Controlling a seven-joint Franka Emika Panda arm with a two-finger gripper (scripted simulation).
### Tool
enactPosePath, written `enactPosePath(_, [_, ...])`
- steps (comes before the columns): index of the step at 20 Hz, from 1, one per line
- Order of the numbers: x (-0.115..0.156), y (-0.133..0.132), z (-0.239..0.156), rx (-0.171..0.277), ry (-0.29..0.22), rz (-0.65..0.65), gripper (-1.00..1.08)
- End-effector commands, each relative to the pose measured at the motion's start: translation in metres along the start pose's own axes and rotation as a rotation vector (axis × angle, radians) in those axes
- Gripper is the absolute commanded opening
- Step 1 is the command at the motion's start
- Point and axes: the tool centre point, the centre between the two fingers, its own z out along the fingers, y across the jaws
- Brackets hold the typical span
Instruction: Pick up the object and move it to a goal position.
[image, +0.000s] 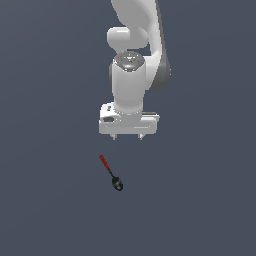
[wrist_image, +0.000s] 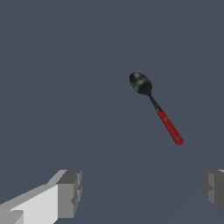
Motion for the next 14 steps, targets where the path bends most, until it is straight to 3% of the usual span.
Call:
enactPosePath(1, [0.0, 0.0, 0.0, 0.0, 0.0, 0.0, 1.0])
enactPosePath(14, [0.011, -0.015, -0.019, -0.012, 0.041, -0.071, 1.0])
